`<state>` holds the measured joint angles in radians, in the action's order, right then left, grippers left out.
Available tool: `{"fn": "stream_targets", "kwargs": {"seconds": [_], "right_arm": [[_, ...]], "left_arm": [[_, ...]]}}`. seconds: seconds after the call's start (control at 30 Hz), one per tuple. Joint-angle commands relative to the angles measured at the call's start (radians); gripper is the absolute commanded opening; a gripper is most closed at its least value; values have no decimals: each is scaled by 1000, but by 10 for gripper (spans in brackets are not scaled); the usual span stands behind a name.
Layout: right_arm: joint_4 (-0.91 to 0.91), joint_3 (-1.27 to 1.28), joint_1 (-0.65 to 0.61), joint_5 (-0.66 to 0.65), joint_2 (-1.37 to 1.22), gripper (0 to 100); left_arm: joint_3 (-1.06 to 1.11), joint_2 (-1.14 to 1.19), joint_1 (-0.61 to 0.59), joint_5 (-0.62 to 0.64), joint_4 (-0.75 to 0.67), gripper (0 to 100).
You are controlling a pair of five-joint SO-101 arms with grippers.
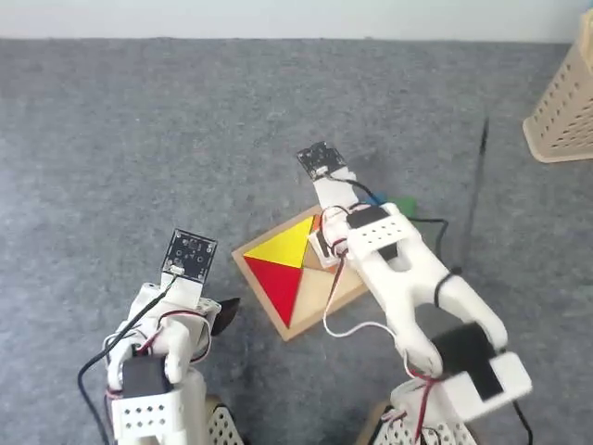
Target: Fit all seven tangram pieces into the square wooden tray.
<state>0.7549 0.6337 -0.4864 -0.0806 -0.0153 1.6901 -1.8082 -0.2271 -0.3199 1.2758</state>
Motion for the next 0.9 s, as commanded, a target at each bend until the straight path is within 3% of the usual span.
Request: {"fn": "stream_targets", "kwargs": {"seconds": [0.0,0.33,0.6,0.73,0.87], "right_arm": [[-13,-69,5,-29,-50,9],[-19,-138,5,-28,-101,9],[54,-101,27,-32,147,8],[145,-92,122,-34,289,9],[139,-98,302,-34,321,24]], "left_arm": [[-5,-14,5,-5,0,353],[-5,-14,5,-5,0,353],[-5,-14,5,-5,0,353],[-5,-14,5,-5,0,353],[-5,-14,5,-5,0,353]]}}
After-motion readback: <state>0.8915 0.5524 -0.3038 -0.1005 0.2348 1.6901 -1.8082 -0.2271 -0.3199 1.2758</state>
